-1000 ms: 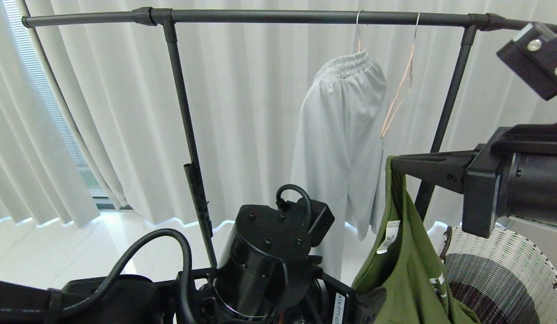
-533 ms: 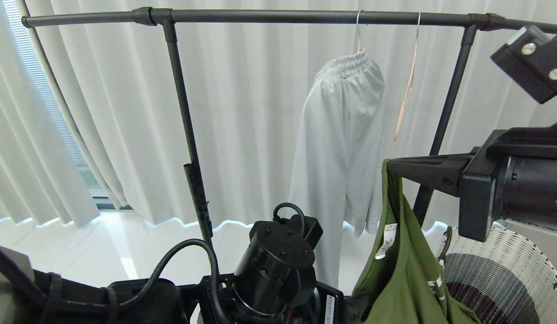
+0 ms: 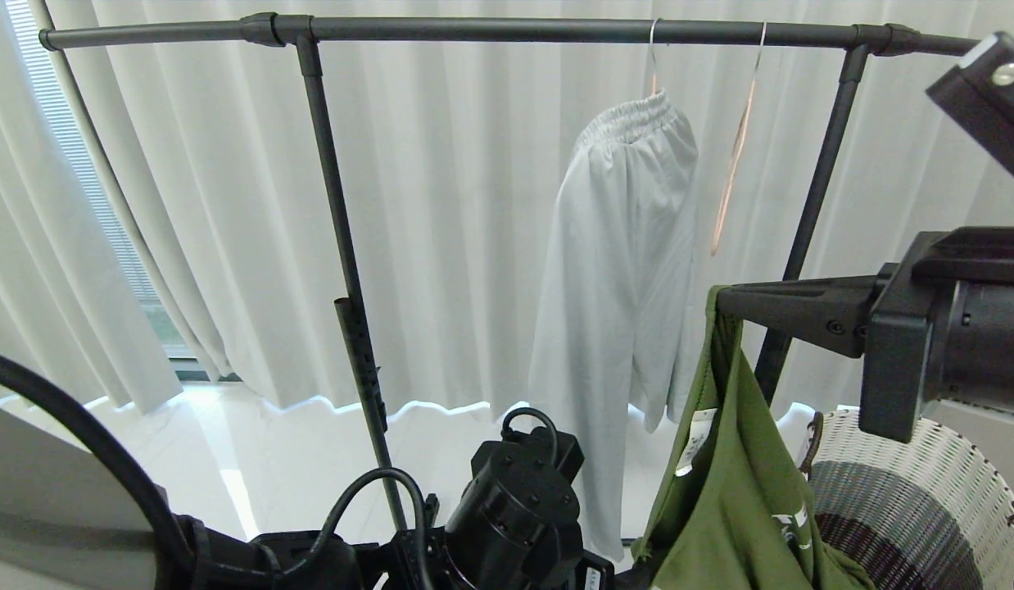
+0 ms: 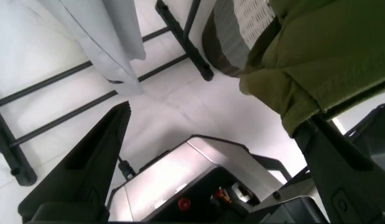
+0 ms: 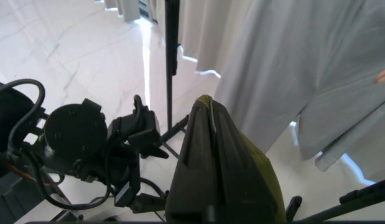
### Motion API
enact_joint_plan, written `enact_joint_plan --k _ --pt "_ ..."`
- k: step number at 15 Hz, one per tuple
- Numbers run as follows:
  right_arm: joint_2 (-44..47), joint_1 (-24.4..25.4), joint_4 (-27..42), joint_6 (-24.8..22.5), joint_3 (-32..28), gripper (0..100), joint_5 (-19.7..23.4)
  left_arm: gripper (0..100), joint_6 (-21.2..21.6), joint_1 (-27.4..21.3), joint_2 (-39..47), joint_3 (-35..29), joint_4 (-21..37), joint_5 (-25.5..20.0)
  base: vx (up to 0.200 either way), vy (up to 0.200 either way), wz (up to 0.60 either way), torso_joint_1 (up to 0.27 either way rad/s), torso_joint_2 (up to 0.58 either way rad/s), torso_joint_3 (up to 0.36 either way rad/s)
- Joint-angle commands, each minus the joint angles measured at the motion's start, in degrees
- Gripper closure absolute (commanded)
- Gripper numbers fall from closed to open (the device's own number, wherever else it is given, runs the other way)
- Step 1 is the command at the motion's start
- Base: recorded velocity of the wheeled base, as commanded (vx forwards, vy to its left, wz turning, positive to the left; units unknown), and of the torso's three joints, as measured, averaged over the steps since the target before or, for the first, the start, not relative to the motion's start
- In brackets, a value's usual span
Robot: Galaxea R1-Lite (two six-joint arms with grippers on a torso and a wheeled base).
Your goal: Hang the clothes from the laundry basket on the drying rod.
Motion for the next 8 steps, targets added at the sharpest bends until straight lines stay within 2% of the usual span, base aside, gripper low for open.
enact_joint_plan --k 1,4,8 --pt "-0.6 0.1 0.0 0.0 -0.01 100 0.01 0 -0.38 -0.04 -0.6 -0.03 -1.02 -0.2 0.0 0.0 0.0 0.0 0.0 0.0" --pt "-0.6 1.86 -0.18 0.08 -0.1 100 0.01 0 -1.09 0.04 -0.51 -0.03 -5.76 -0.46 0.0 0.0 0.0 0.0 0.0 0.0" --pt "-1.21 3.53 -0.18 0.17 -0.1 100 0.01 0 -1.09 0.4 1.43 -0.21 -6.29 -0.38 0.0 0.0 0.0 0.0 0.0 0.0"
